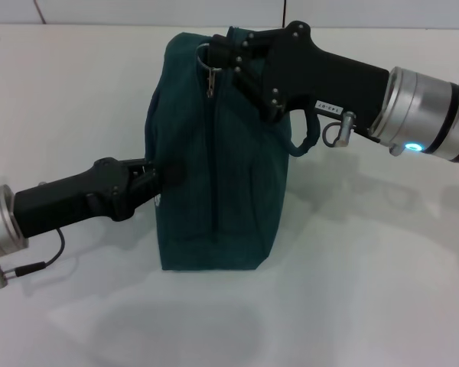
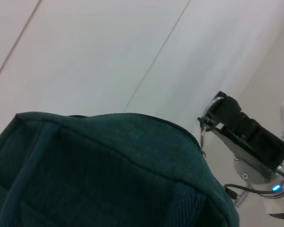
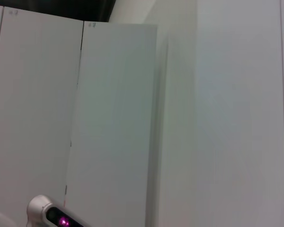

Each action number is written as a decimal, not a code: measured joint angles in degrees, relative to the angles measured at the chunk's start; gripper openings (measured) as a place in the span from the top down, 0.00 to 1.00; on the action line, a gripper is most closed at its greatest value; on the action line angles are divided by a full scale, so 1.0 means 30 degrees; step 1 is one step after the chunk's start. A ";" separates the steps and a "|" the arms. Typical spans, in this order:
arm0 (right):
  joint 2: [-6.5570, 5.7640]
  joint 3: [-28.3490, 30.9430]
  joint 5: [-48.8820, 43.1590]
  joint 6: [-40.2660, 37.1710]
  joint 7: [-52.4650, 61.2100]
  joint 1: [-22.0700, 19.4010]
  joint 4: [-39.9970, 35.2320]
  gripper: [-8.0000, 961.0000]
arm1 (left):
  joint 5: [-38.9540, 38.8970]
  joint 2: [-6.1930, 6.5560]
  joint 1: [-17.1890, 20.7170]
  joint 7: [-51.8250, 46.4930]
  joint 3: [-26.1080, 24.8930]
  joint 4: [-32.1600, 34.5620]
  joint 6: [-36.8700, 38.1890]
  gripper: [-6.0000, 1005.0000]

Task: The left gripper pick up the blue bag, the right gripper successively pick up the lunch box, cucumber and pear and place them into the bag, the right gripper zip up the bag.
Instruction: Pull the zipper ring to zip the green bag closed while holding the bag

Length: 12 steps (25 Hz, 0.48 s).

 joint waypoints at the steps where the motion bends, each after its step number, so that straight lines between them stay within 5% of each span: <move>1: 0.0001 0.0002 -0.0002 0.0023 0.0002 -0.0001 0.0025 0.99 | 0.0012 0.0000 0.0006 0.0003 0.0008 0.0000 0.0075 0.94; 12: 0.0028 0.0018 0.0043 0.0376 0.0002 -0.0001 0.0175 0.99 | 0.0039 0.0038 0.0111 0.0669 0.0064 0.0000 0.1132 0.91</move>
